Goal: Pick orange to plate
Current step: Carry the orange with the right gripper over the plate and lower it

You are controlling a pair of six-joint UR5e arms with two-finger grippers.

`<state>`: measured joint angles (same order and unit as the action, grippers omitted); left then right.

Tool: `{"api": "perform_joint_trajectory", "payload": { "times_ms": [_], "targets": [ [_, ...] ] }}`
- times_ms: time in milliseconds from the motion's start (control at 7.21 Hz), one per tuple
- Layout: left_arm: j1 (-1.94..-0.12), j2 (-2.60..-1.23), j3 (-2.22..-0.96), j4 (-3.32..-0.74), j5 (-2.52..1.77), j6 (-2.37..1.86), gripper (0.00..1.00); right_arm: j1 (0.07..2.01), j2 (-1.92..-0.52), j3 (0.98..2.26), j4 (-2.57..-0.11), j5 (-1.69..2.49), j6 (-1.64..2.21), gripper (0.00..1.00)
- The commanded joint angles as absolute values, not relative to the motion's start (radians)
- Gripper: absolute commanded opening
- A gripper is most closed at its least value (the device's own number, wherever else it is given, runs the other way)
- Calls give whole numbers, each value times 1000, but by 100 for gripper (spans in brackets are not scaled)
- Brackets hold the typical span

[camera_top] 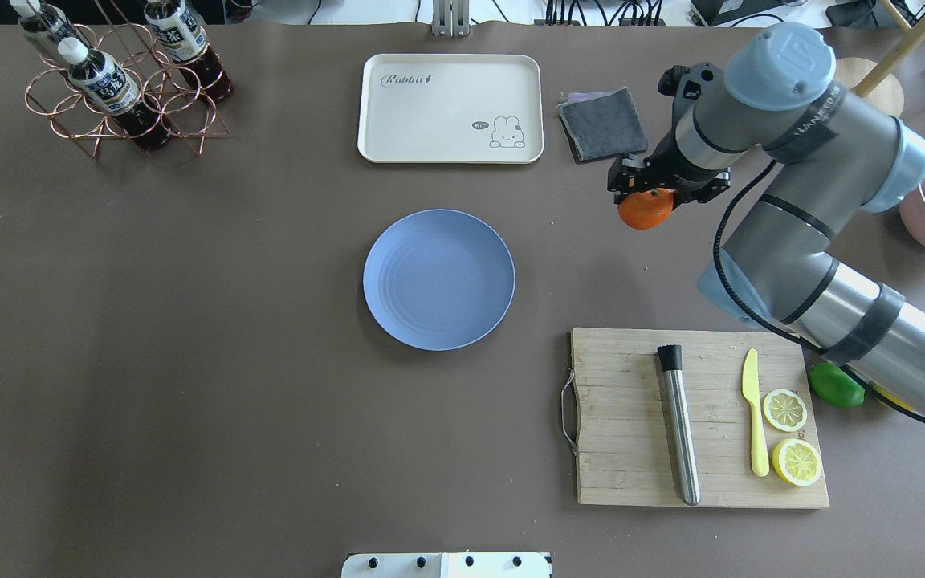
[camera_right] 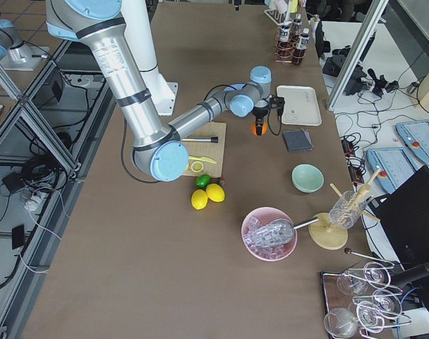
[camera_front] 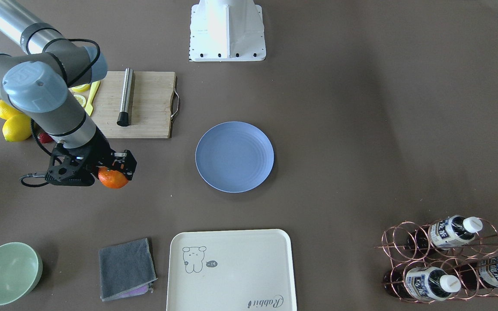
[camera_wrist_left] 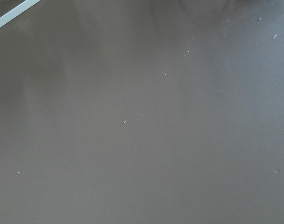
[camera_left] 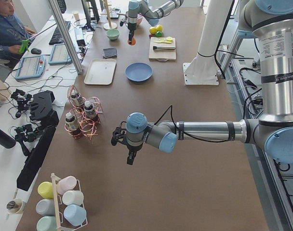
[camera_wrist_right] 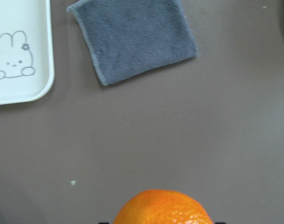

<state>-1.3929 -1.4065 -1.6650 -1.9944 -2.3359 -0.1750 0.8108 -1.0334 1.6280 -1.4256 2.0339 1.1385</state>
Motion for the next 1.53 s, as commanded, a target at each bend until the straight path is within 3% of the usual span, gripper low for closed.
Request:
{"api": "perform_joint_trajectory", "payload": {
  "times_ms": [0, 277, 416, 1387],
  "targets": [
    [-1393, -1396, -1660, -1996, -2371, -175, 100, 651, -860, 1620, -1531, 1921, 1337, 0],
    [-1394, -1391, -1658, -1996, -2384, -175, 100, 563, -683, 1442, -1548, 1834, 1405, 0],
    [-1394, -1391, -1658, -1994, -2385, -175, 100, 540, -677, 1412, -1540, 1813, 1407, 0],
    [-1394, -1374, -1661, -2000, -2385, -173, 100, 494, -673, 1356, -1458, 1735, 1417, 0]
  ]
}}
